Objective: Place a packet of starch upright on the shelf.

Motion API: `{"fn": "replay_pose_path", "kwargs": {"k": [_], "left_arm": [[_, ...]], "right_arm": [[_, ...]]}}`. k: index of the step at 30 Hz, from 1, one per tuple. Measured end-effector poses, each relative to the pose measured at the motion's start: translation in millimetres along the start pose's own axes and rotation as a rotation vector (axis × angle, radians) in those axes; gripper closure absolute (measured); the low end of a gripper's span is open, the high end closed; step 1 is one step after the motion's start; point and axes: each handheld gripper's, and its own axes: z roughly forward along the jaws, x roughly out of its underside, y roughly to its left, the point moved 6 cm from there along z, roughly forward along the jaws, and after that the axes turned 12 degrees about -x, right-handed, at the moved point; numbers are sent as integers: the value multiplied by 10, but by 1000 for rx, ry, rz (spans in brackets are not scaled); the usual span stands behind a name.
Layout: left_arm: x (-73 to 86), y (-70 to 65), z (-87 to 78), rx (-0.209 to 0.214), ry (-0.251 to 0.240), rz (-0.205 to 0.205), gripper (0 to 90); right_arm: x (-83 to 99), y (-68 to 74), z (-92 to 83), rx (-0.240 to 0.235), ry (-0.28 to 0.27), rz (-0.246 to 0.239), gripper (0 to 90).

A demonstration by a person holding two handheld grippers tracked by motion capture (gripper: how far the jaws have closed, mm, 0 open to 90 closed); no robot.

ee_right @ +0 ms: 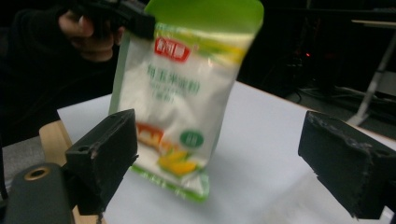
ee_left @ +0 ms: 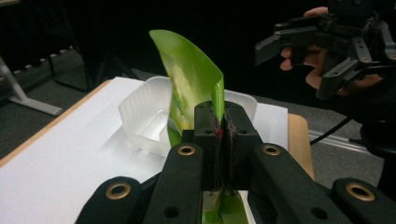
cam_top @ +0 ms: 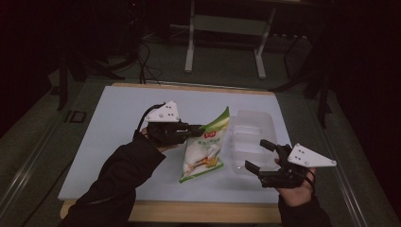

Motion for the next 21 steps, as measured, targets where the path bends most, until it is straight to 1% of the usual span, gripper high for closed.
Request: {"fn": "replay_pose_path", "kwargs": {"k": [1,2,3,4,5,6,7,8,9,10,11,12,13,14,15,16,17,18,19,20,21], "left_arm": [[-2,-20,-6,15,2,3,863],[-6,-32,-9,9,1,10,863],[-12,-49,-12,31,0,2,863],[-17,-66,-17,35,-5,11,863],[-17,-66,-17,35,-5,11,863],[-17,-66,-17,35,-5,11,863],[-34,-94,-29,57,-14,11,863],[-44,-104,-34,60,-20,6,863],[-51,-115,-43,79,-23,8,863],[-61,-129,-55,81,-34,13,863],[-71,-147,-65,99,-38,9,863],[-71,-147,-65,99,-38,9,863],[-90,-187,-81,113,-49,20,863],[-107,-217,-87,123,-51,27,864],[-119,-235,-86,122,-56,24,864],[-127,-249,-87,138,-53,21,863],[-127,-249,-87,138,-53,21,864],[-127,-249,-87,138,-53,21,864],[-152,-294,-81,141,-61,37,864],[-156,-299,-76,131,-60,38,864],[-157,-307,-72,142,-57,35,864]], "right_arm": [[-24,-2,32,-11,1,8,120],[-60,-17,69,-15,-3,3,126],[-95,-27,102,-25,-6,-1,135],[-124,-41,139,-37,-5,-1,135],[-124,-41,139,-37,-5,-1,135],[-151,-56,179,-44,-5,2,135],[-151,-56,179,-44,-5,2,135],[-180,-96,301,-71,10,7,130],[-181,-111,348,-79,16,15,130],[-175,-126,399,-93,24,24,124],[-168,-143,446,-95,27,28,120],[-168,-143,446,-95,27,28,120],[-160,-158,490,-99,29,33,120],[-148,-183,585,-129,29,49,121],[-144,-176,614,-146,33,60,120],[-143,-166,638,-154,33,60,122],[-143,-166,638,-154,33,60,122],[-141,-152,656,-166,37,60,122],[-135,-109,694,-189,49,45,144],[-131,-89,701,-208,57,39,154],[-132,-75,704,-204,58,25,179]]}}
